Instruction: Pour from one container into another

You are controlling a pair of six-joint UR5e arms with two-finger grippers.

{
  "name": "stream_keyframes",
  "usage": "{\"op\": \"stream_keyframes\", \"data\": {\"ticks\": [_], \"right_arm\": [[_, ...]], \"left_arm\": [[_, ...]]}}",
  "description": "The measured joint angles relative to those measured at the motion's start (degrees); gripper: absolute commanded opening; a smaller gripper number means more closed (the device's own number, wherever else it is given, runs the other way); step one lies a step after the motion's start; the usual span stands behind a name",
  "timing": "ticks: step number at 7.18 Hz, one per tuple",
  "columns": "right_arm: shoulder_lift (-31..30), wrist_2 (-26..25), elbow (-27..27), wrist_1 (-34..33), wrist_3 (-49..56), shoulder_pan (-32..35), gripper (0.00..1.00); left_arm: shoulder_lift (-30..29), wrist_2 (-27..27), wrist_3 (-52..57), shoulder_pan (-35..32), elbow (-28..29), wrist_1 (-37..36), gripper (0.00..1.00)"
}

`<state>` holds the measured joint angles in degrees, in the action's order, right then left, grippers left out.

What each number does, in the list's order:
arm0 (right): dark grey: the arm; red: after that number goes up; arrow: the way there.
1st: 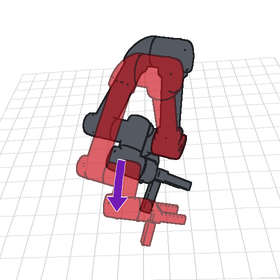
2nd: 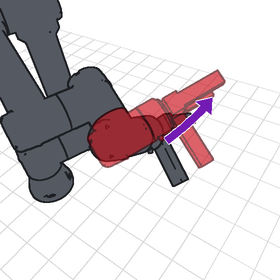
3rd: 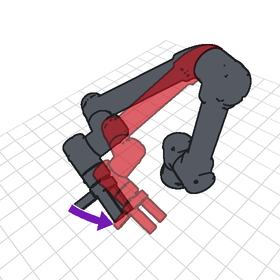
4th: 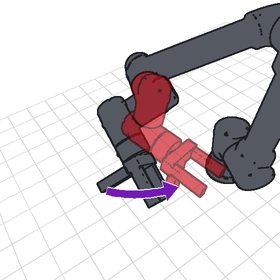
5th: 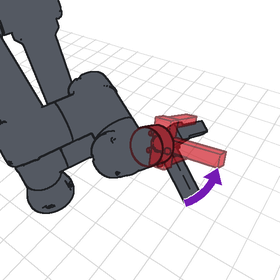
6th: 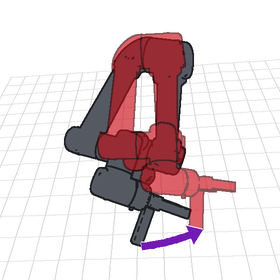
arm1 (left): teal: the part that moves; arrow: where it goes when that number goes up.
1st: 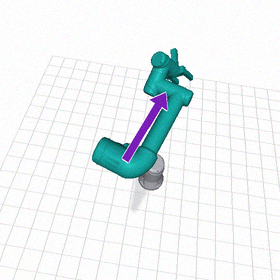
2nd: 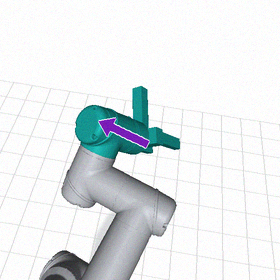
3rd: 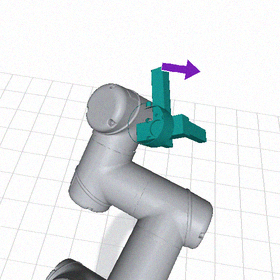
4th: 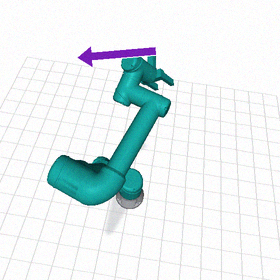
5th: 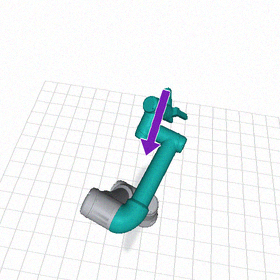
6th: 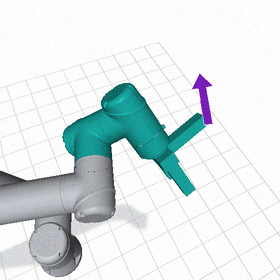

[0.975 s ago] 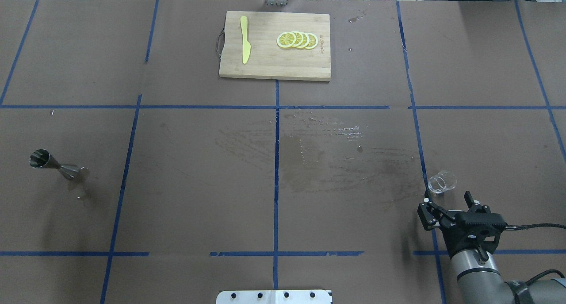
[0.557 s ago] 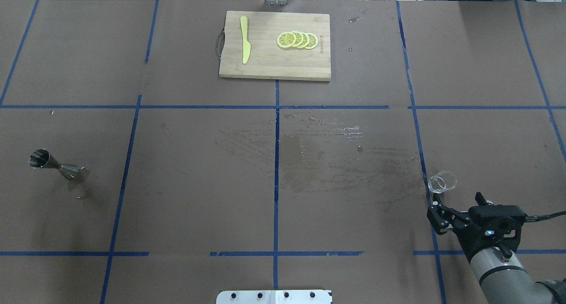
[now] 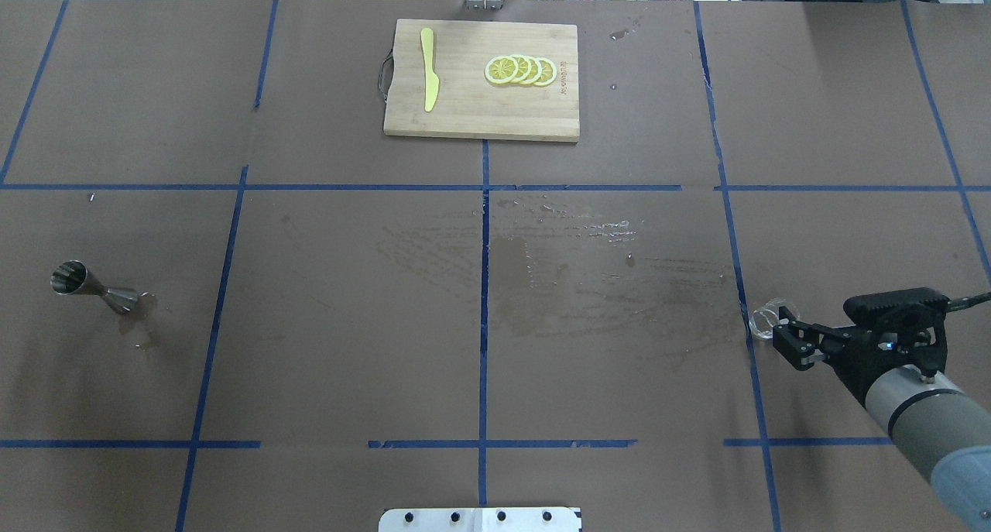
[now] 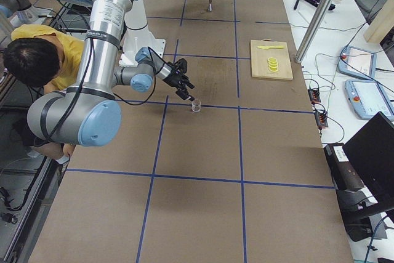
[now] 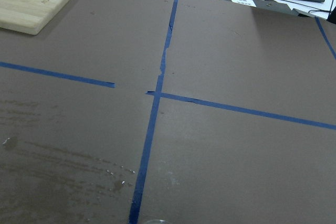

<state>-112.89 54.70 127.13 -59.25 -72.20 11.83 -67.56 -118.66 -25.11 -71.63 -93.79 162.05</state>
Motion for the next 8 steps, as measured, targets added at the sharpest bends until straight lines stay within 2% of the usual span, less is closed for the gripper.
{"op": "stream_keyframes", "data": {"ticks": [3,5,6,8], "right_arm": [[0.1,22.16,-1.61,4.9,16.77,18.59,1.0],[2.49,42.38,-5.77,4.95,32.83,36.39,1.0],[4.19,52.98,-9.03,4.43,40.86,45.69,1.0],[6.94,70.11,-15.49,-1.19,56.44,61.17,1.0]], "left_arm": [[-5.59,-1.6,16.38,-10.06,0.27,-14.2,1.0],[-10.17,-10.57,18.86,-15.81,-1.41,-26.43,1.0],[-11.56,-14.02,19.06,-17.11,-4.43,-33.74,1.0],[-15.95,-16.84,19.13,-18.1,-9.72,-50.27,1.0]]}}
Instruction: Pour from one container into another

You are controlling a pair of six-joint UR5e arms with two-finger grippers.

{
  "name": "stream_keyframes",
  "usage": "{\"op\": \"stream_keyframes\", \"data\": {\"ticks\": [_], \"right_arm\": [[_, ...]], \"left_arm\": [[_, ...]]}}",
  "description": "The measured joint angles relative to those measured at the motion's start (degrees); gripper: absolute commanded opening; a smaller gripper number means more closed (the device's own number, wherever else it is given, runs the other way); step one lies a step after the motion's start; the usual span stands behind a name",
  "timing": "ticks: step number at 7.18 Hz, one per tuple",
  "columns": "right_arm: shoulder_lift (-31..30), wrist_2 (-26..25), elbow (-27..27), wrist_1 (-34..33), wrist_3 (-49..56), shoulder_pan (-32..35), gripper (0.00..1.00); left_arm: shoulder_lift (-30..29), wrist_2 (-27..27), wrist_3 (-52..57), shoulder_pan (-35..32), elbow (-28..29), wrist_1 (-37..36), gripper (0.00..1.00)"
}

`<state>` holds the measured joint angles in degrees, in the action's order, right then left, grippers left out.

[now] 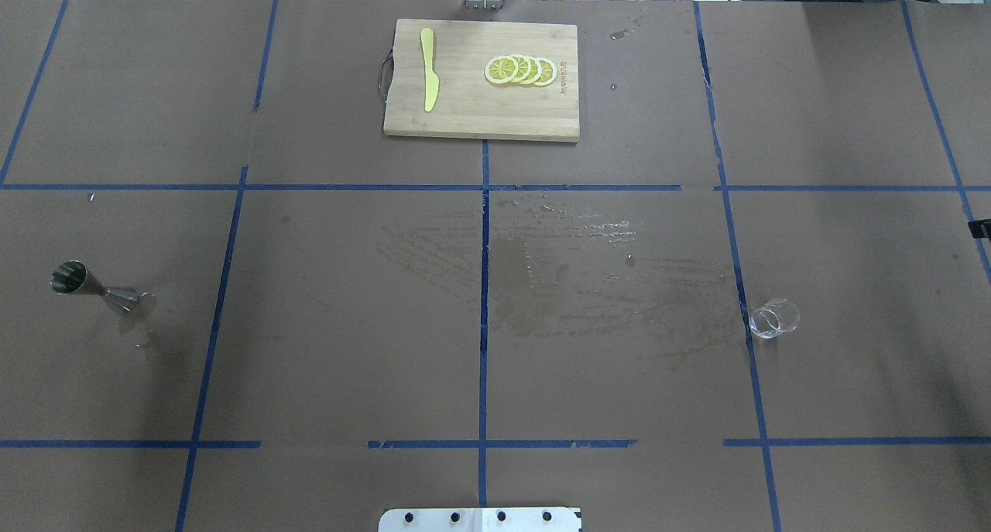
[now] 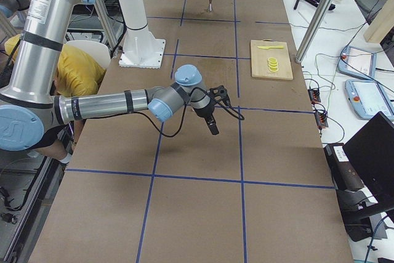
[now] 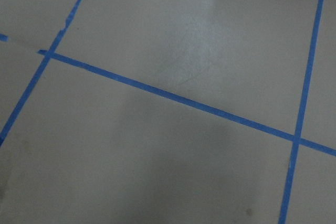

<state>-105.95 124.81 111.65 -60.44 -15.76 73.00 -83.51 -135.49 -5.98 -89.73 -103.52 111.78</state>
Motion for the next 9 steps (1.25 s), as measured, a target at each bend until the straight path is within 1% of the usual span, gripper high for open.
{"op": "stream_keyframes", "data": {"ticks": [1,2,3,4,5,6,7,8,9], "right_arm": [[1.87,6.1,-1.76,-8.29,10.1,6.36,1.0],[3.64,9.86,-2.36,-19.11,19.94,10.78,1.0],[4.96,11.59,-2.24,-28.81,27.5,13.45,1.0],[5.45,12.22,-1.79,-34.87,31.82,15.25,1.0],[4.61,12.34,-1.66,-37.23,33.45,16.13,1.0],[3.53,12.26,-1.82,-37.98,34.03,16.36,1.0],[3.06,12.14,-1.95,-37.95,34.26,16.34,1.0],[2.9,11.99,-2.05,-37.13,34.29,16.33,1.0],[2.86,11.86,-2.15,-36.09,34.23,16.1,1.0]], "left_arm": [[-1.83,-1.04,0.0,-0.54,-1.0,-7.13,1.0],[-1.48,-2.09,0.01,-0.89,-1.48,-11.86,1.0],[0.92,-3.09,0.05,-0.85,-1.71,-14.23,1.0],[4.05,-3.46,0.06,-0.3,-0.65,-14.67,1.0],[5.87,-3.54,-0.03,0.17,1.39,-13.8,1.0],[6.55,-2.5,-0.07,0.54,2.68,-12.28,1.0],[6.33,-0.06,-0.04,1.88,2.98,-11.59,1.0],[5.15,2.13,-0.01,3.9,2.74,-12.24,1.0],[3.87,3.2,0.0,4.92,2.08,-14.06,1.0]]}}
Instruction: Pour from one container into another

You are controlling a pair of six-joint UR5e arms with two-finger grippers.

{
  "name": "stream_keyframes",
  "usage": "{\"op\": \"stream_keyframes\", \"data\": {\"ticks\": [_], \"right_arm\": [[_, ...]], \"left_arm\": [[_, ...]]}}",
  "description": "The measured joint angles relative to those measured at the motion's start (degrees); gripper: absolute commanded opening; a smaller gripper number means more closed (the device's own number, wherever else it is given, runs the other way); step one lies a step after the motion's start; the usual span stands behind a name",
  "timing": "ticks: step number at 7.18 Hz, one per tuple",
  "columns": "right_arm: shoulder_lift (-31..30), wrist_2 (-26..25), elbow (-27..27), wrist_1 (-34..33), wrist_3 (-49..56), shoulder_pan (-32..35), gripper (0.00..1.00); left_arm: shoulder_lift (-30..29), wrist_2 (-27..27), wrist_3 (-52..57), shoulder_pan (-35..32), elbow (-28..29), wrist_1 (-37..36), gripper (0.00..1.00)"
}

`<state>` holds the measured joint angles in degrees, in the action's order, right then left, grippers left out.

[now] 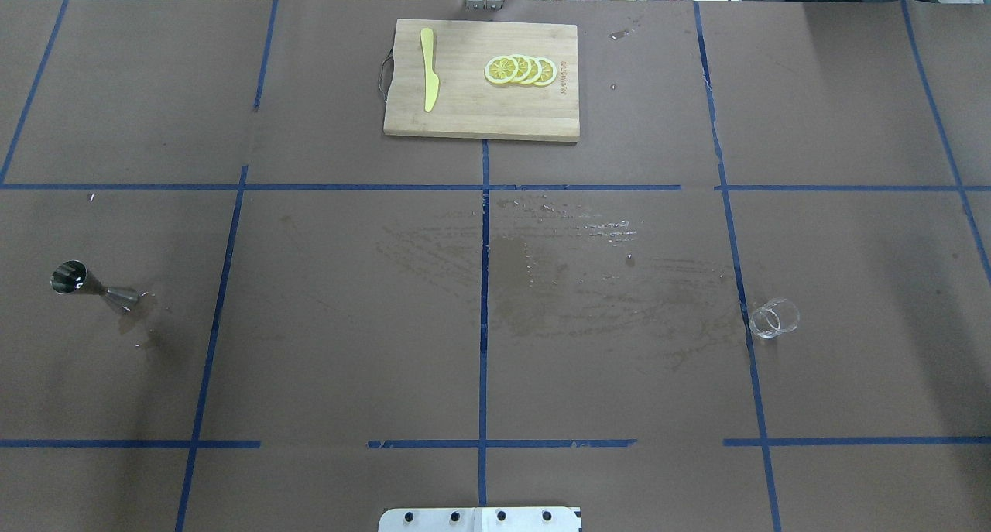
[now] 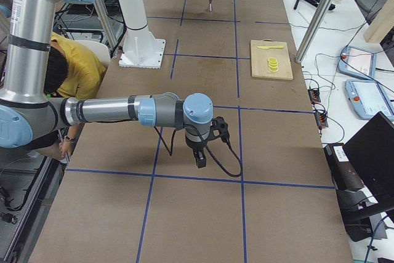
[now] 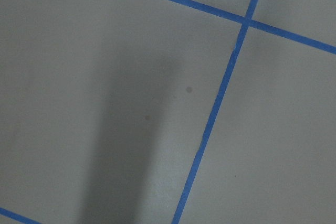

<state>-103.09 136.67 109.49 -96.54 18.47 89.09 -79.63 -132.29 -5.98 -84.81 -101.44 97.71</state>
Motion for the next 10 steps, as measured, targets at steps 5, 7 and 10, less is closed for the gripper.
{"op": "stream_keyframes", "data": {"ticks": [5,7,10], "right_arm": [[0.71,-4.63,0.01,0.8,0.01,-2.55,1.0],[0.65,-4.29,0.01,0.7,-0.03,-2.66,1.0],[0.83,-1.45,-0.2,0.59,-1.01,-2.62,1.0]], "left_arm": [[0.87,1.25,6.62,0.0,-4.62,-5.76,1.0],[0.58,1.18,7.13,-0.01,-4.6,-5.78,1.0],[-0.18,1.16,7.13,-0.01,-4.49,-5.84,1.0]]}}
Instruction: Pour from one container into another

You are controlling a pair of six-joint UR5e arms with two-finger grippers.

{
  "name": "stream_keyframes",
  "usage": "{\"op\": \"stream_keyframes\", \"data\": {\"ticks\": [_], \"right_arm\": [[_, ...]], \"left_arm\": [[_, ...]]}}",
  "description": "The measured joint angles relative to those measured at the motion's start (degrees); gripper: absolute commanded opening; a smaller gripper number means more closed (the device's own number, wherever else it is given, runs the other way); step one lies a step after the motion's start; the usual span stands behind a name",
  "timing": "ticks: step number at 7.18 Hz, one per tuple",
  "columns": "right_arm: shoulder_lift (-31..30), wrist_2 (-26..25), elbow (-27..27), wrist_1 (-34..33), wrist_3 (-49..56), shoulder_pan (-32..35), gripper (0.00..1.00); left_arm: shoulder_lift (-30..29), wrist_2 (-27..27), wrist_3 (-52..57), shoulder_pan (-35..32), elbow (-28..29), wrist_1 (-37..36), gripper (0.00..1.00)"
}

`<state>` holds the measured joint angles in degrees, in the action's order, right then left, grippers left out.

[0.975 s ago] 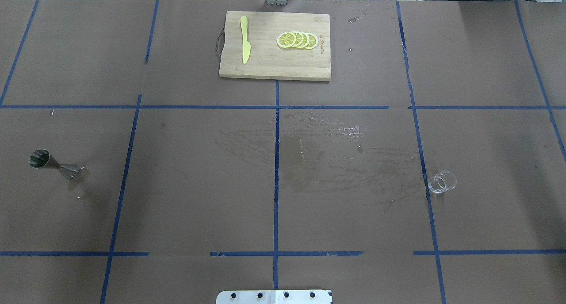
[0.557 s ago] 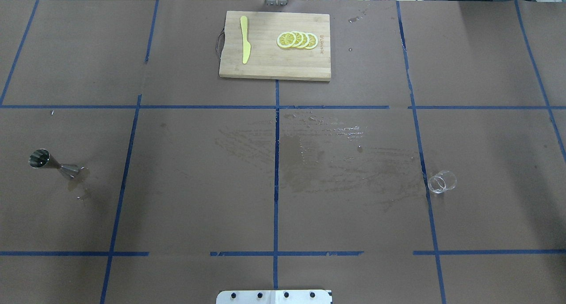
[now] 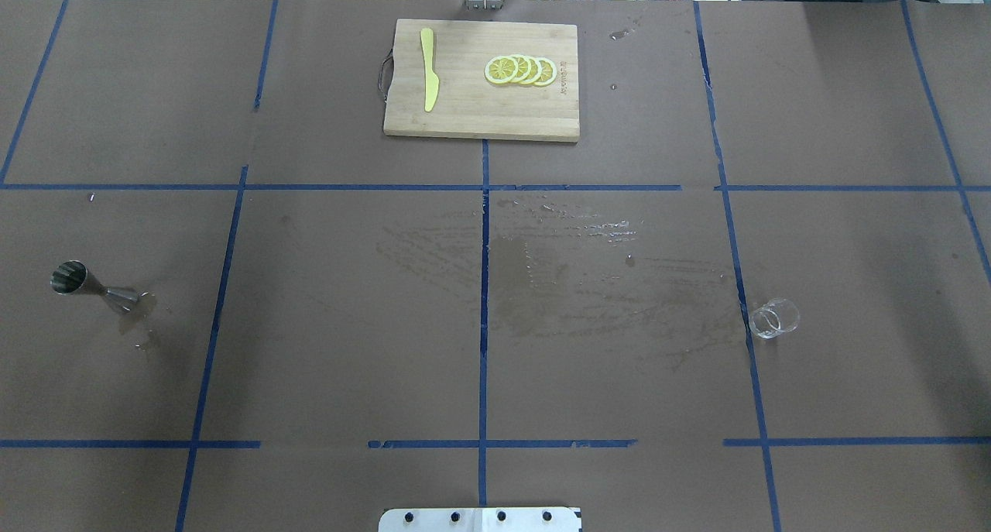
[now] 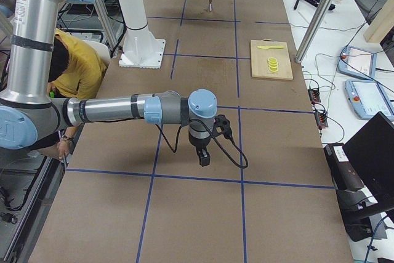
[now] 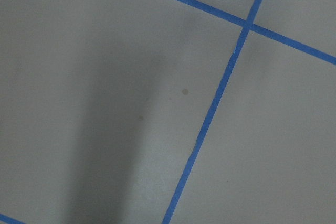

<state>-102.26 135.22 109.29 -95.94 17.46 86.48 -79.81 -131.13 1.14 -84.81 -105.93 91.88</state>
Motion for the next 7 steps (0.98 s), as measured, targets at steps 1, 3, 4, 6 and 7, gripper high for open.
{"op": "stream_keyframes", "data": {"ticks": [1,3,4,6,7], "right_arm": [[0.05,3.04,-0.51,0.11,-1.65,0.08,1.0],[0.03,4.59,-0.68,0.29,-3.7,0.16,1.0],[0.0,4.7,-0.61,0.31,-3.8,0.18,1.0],[-0.18,4.97,-0.82,0.24,-3.57,0.21,1.0],[-0.39,5.03,-1.03,0.19,-3.54,0.38,1.0]], "left_arm": [[-0.04,0.0,0.0,0.0,0.04,-0.02,1.0],[-0.11,0.0,0.0,-0.06,0.01,-0.03,1.0],[-0.17,0.0,0.0,-0.07,0.01,-0.03,1.0],[-0.2,-0.08,0.0,-0.09,0.11,-0.03,1.0],[-0.46,-0.19,-0.02,-0.09,0.61,-0.02,1.0]]}}
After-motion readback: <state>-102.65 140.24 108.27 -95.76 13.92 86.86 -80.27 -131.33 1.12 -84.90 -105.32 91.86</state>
